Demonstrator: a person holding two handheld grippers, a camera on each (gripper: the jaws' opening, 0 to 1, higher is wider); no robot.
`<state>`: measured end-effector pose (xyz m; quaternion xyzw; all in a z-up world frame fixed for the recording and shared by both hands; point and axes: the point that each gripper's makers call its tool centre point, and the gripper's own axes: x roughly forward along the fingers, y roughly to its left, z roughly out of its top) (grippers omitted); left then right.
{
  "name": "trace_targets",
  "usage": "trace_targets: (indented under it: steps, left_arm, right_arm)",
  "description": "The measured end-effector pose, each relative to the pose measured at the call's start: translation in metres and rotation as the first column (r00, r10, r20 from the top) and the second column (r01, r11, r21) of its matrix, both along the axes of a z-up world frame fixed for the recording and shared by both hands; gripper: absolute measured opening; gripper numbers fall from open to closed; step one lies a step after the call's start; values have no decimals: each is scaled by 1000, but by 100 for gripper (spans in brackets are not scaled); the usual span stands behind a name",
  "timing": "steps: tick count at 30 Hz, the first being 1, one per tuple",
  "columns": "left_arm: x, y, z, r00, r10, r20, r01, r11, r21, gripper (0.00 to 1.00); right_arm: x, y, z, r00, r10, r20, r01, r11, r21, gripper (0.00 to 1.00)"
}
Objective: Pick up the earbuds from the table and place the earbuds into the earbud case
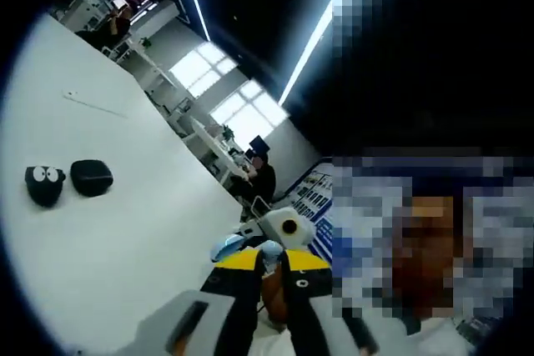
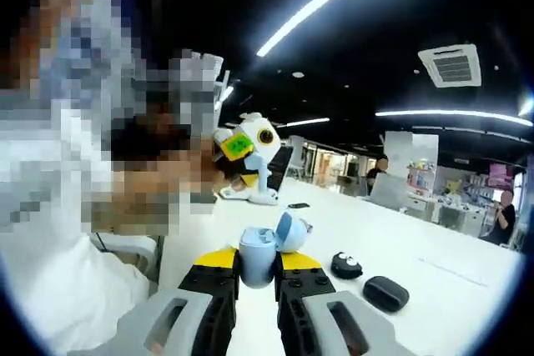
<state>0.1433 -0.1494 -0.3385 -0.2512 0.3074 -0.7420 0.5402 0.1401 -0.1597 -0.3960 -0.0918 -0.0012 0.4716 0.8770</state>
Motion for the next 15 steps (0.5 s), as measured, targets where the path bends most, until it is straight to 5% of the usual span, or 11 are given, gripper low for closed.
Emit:
trace_targets:
  steps: [15]
  left_arm:
    - [-20, -25, -12, 998, -63, -24, 63, 998, 19, 12]
  right_arm:
    - [3, 5, -7, 999, -36, 17, 38, 996, -86, 15]
